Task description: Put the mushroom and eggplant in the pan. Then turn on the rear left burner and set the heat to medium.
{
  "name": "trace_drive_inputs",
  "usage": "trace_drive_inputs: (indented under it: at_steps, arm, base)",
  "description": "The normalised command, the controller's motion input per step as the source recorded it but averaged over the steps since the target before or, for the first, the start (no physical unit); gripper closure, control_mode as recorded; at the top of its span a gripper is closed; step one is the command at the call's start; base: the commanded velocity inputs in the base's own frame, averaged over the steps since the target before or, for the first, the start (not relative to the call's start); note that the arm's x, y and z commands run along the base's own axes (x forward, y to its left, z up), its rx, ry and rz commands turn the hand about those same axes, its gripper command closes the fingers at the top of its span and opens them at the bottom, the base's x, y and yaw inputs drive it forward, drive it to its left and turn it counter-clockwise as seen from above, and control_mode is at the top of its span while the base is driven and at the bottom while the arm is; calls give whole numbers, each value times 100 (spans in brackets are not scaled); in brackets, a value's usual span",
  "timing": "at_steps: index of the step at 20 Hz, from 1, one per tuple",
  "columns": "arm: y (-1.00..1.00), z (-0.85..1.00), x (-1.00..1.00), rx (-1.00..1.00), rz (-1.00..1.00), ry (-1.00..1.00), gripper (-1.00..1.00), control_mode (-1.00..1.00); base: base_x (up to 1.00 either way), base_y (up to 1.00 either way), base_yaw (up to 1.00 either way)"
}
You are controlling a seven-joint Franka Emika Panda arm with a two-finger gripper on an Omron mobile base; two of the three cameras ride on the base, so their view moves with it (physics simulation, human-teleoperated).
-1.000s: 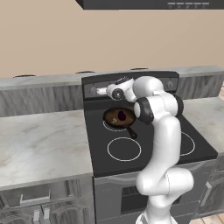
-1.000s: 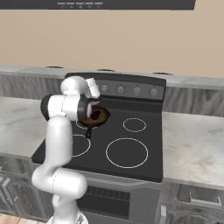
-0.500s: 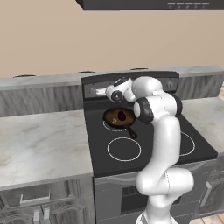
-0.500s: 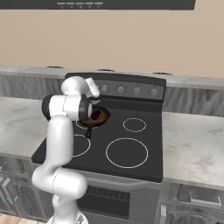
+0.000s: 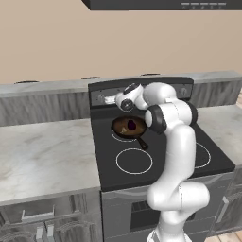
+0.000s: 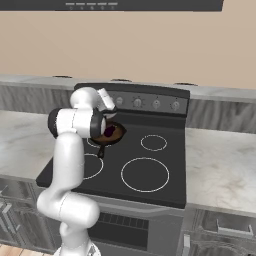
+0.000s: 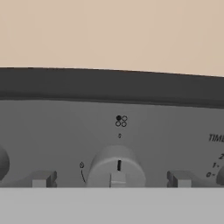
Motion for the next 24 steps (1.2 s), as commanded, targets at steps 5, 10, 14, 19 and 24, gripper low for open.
trace_drive_inputs:
  at_steps: [5,10,14,19,24]
  arm:
    - [-13,-23,-7,3,0,0,-100,-100]
    - [0,-7,0,0,0,0,-100,-100]
    - [0,-11,0,0,0,0,-100,-100]
    - [0,-10,3,0,0,0,-100,-100]
    - [0,0,13,0,0,0,-100,-100]
  base:
    - [0,0,0]
    - [0,0,0]
    - [0,0,0]
    - [0,0,0]
    - [0,0,0]
